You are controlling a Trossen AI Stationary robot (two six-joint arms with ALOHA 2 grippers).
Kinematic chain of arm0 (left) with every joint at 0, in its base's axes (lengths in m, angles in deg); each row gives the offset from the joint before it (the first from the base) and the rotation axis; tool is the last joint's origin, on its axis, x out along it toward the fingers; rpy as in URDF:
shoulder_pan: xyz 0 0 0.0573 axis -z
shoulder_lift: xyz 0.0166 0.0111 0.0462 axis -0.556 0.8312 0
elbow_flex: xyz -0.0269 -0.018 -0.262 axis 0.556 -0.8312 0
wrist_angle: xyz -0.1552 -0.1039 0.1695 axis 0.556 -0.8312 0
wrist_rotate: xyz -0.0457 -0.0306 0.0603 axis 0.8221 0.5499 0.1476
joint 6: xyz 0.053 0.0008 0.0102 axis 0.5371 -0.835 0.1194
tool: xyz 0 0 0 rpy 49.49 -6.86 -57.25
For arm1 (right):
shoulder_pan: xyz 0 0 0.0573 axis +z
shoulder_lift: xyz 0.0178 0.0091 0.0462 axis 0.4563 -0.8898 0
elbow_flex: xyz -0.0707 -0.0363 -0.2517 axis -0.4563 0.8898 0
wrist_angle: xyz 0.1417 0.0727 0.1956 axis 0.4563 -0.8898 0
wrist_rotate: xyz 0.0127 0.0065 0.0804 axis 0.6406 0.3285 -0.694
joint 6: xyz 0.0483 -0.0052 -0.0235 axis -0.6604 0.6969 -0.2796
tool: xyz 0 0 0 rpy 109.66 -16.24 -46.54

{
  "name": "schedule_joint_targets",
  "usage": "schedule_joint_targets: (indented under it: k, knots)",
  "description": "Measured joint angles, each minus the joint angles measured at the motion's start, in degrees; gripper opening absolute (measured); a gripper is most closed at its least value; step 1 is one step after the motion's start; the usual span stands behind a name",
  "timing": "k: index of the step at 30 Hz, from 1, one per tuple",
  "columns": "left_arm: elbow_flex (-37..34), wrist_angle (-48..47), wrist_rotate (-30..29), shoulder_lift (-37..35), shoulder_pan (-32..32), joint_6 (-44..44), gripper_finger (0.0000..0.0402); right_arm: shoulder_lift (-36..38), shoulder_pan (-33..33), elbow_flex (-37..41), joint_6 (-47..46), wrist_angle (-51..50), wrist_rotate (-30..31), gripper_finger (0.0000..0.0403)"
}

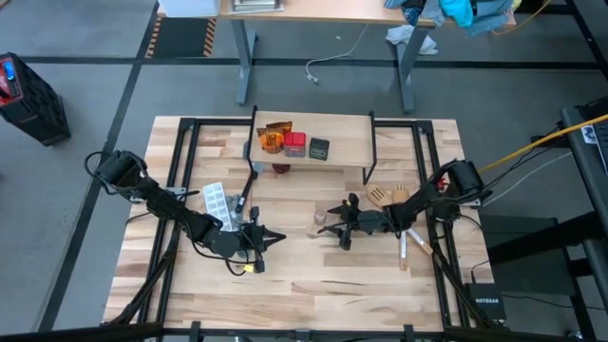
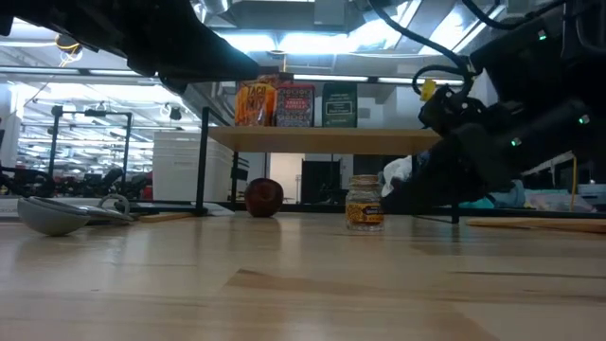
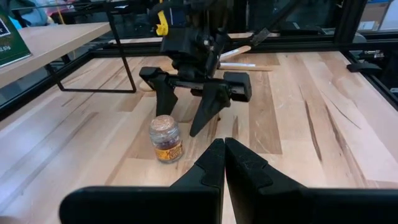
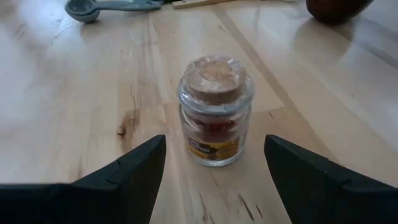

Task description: Shelf spices

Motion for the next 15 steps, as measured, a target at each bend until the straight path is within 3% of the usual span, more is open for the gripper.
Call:
schedule_joint_targets:
  k: [15]
  knots:
    - [0.0, -0.3, 0.0, 0.0, 0.0, -0.3, 0.0005, -11.7, -2.2, -10.7, 3.2, 1.5, -0.3, 0.028]
